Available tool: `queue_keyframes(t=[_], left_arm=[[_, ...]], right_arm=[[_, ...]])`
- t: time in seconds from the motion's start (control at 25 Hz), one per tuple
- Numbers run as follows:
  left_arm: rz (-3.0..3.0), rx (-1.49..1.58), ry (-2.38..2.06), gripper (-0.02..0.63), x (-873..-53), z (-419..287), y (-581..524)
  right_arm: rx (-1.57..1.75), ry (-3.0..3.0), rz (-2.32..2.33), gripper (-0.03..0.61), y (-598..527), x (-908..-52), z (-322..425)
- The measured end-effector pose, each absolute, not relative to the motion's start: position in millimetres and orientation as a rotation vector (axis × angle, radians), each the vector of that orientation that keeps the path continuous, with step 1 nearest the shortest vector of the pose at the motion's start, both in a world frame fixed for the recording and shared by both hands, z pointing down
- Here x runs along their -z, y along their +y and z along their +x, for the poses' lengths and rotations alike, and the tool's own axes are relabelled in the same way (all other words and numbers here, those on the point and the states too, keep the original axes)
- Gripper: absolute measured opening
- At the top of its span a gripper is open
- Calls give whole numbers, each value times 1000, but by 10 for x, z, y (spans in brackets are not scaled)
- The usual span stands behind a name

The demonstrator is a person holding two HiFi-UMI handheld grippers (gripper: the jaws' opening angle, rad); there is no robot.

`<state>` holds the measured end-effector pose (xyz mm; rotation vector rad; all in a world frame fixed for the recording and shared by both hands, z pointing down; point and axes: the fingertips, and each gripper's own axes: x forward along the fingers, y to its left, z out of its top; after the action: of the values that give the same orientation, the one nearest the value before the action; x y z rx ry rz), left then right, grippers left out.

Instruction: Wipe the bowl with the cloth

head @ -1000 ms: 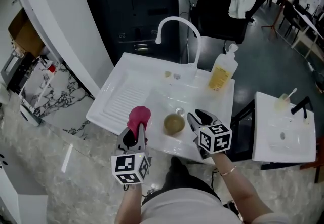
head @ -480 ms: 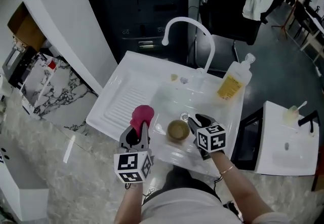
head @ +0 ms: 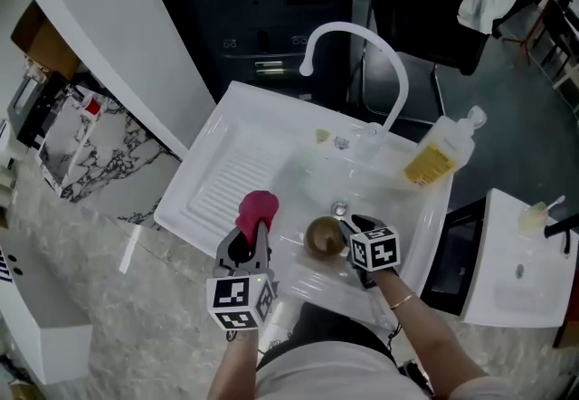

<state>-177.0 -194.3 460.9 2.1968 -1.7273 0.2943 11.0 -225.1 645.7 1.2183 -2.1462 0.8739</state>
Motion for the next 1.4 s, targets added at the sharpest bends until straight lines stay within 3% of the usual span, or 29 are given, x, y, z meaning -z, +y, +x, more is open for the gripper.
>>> queue_keyframes(t=[0.64,1.08,1.4], left_arm=[[2143,-347,-1710,43,-4934,-1834,-2155],[2122,-352,-1710,43,-4999,-1872,-2162],[2141,-340,-1700,43,-4926,-1842,-2114]], right_arm=[[-1132,-1988,1064,149,-2185,-7262,59],[-1125,-1948,1026,25,-2157,-7342,34],[-1068,-1958,1084,20,-2182,-7111,66]])
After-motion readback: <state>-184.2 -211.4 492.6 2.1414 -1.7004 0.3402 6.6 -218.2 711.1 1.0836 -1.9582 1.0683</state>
